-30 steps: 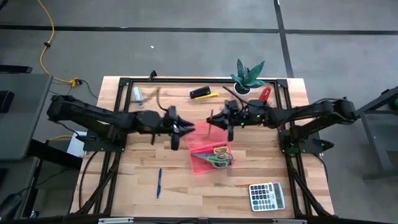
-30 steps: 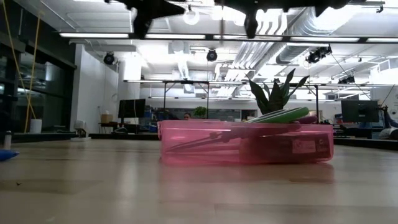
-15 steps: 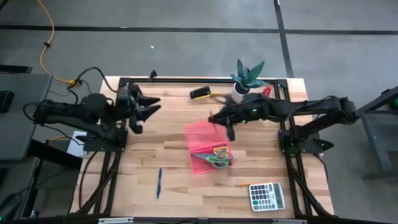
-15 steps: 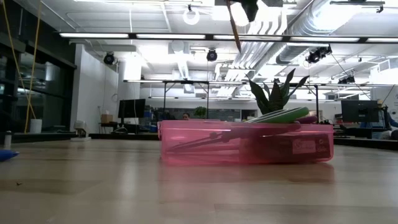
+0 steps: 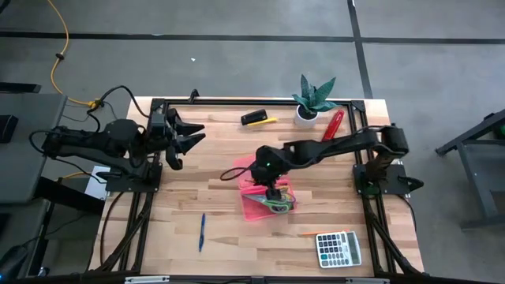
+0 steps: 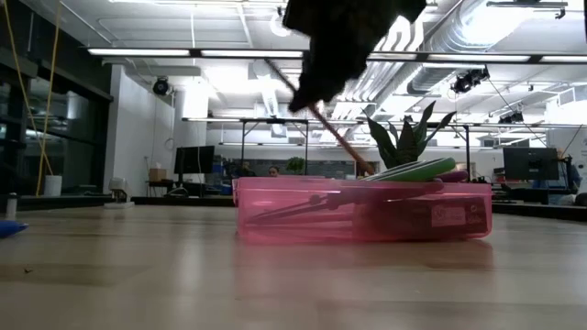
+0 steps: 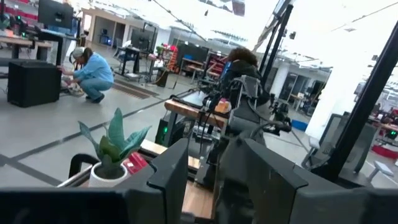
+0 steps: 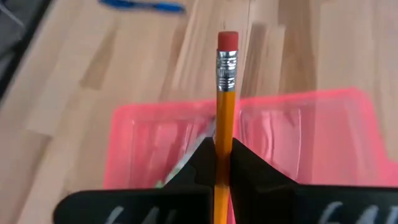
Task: Pack school essentials
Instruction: Put the top orange pencil into the pink supply box, then put the blue pen into the pink supply box
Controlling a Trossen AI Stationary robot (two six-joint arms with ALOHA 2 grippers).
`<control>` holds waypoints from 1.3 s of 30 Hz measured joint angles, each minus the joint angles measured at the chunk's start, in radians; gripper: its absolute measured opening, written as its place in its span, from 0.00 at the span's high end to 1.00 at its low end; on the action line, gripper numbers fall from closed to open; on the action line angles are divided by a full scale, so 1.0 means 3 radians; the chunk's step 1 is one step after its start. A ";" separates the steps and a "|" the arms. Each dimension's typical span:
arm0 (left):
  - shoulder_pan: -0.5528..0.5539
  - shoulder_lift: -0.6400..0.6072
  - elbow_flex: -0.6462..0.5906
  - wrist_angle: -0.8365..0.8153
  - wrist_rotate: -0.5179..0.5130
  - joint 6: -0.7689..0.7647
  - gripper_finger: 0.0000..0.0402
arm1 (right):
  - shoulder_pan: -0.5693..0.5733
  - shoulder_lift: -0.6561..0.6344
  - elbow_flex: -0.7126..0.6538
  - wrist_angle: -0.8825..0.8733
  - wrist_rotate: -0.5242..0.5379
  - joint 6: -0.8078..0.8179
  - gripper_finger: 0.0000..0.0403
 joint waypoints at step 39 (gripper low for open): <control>0.0001 0.0014 0.0000 -0.0062 0.0002 -0.0007 0.66 | -0.0018 0.0163 0.0001 -0.0731 0.0223 0.0117 0.83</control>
